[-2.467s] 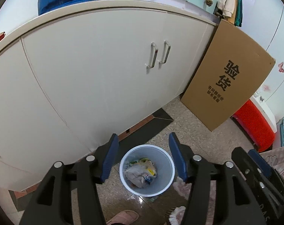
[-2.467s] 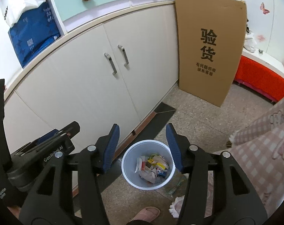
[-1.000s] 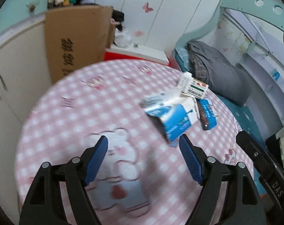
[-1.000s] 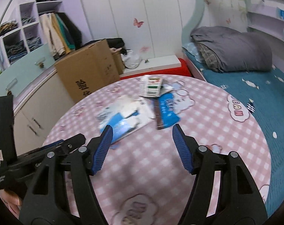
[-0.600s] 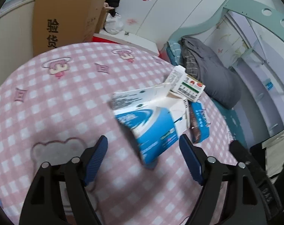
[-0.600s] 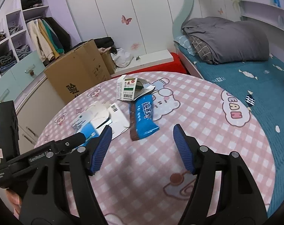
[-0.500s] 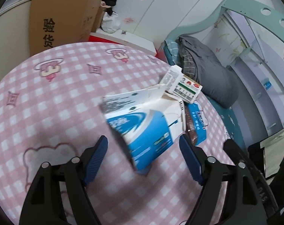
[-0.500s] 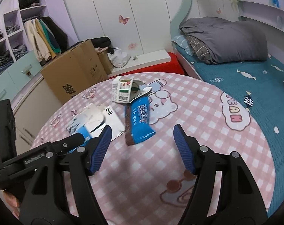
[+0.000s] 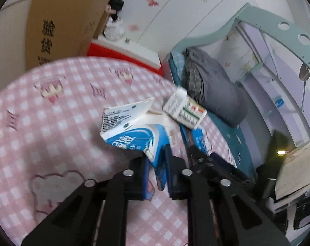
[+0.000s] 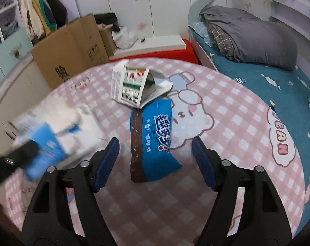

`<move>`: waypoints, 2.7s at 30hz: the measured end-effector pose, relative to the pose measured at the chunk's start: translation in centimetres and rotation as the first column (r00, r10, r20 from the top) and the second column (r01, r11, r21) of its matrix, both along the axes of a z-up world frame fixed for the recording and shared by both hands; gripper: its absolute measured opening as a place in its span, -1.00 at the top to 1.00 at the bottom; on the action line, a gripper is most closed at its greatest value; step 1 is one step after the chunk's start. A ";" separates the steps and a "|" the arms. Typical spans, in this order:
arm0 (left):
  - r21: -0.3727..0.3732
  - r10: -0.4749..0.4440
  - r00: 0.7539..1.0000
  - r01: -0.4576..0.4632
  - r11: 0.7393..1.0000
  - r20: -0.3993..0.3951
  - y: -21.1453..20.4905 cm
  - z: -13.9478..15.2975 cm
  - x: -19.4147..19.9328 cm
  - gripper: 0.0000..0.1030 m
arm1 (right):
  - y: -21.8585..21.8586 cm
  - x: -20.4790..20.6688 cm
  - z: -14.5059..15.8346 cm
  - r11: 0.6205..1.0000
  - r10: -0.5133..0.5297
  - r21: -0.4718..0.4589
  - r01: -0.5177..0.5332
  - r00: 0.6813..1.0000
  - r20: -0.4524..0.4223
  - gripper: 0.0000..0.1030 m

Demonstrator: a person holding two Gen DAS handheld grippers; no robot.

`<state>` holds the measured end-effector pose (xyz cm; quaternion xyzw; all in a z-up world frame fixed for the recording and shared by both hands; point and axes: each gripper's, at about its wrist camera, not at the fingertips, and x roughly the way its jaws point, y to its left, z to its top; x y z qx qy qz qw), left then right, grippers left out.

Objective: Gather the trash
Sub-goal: 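Grasp the blue-white carton with the left tool while the right tool grasps the blue snack bag, then carry the carton and snack bag over the wastebasket and open both tools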

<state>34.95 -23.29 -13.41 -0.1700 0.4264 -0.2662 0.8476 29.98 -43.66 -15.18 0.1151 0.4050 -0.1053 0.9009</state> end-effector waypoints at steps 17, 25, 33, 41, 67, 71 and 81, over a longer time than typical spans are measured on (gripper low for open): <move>0.075 0.114 0.973 -0.131 0.989 0.199 8.9 4.9 -4.4 0.93 | 7.5 -3.4 3.1 0.988 0.133 0.074 -0.139 0.988 0.074 0.39; 0.125 0.229 0.939 -0.267 0.956 0.256 17.1 6.2 -6.6 0.92 | 17.1 -3.7 5.8 0.955 0.281 0.064 -0.289 0.954 0.109 0.39; 0.152 0.355 0.894 -0.405 0.902 0.275 26.2 6.4 -8.0 0.92 | 27.9 -2.7 7.2 0.895 0.435 0.043 -0.444 0.891 0.128 0.39; 0.191 0.492 0.835 -0.540 0.820 0.248 35.1 4.7 -7.8 0.92 | 37.3 -1.1 5.9 0.823 0.559 0.049 -0.566 0.822 0.110 0.39; 0.364 0.660 0.751 -0.624 0.691 0.033 47.5 -7.8 -1.9 0.91 | 51.6 5.7 -5.6 0.753 0.655 0.114 -0.648 0.755 -0.031 0.39; 0.367 0.655 0.754 -0.625 0.689 0.054 47.5 -8.2 -1.3 0.88 | 51.3 5.9 -6.1 0.764 0.642 0.118 -0.635 0.766 -0.033 0.39; 0.466 0.649 0.755 -0.611 0.639 0.100 47.0 -9.0 -0.9 -0.09 | 50.9 6.0 -7.2 0.770 0.635 0.132 -0.625 0.770 -0.061 0.37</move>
